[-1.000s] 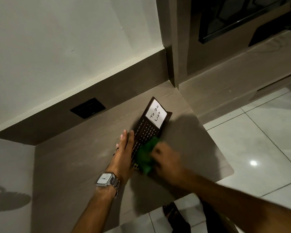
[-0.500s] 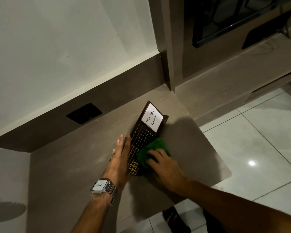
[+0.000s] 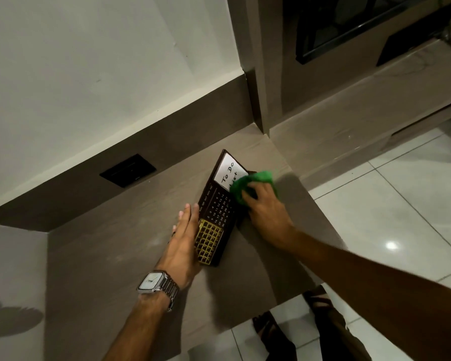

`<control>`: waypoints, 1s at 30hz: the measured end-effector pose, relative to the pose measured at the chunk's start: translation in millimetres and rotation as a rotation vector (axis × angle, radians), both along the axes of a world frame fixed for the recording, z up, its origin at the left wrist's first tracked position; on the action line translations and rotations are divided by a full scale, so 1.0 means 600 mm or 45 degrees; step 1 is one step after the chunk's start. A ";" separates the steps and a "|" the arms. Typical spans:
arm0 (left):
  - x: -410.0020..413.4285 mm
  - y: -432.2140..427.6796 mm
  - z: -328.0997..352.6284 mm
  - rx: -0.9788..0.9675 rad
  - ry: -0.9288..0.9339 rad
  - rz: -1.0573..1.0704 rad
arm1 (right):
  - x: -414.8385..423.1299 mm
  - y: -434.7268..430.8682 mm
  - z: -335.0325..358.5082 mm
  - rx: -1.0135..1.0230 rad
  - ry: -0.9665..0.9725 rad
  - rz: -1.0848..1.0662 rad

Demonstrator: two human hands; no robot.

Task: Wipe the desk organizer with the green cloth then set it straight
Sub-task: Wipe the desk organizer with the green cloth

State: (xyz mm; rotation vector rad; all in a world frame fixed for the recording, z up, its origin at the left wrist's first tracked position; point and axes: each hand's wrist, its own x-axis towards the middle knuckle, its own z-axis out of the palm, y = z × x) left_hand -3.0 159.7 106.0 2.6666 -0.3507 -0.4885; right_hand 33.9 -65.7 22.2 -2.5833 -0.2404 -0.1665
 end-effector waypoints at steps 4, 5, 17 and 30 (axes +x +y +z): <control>0.004 -0.004 0.001 0.067 -0.016 -0.001 | -0.089 0.060 -0.025 0.004 -0.011 0.319; 0.005 -0.003 0.001 0.090 -0.017 -0.008 | -0.099 0.063 -0.029 -0.009 -0.019 0.416; 0.007 -0.002 0.003 0.115 0.016 0.014 | 0.083 -0.078 0.025 -0.262 -0.077 0.033; 0.001 -0.003 -0.002 0.071 -0.016 0.024 | 0.058 -0.064 0.006 -0.311 -0.147 0.280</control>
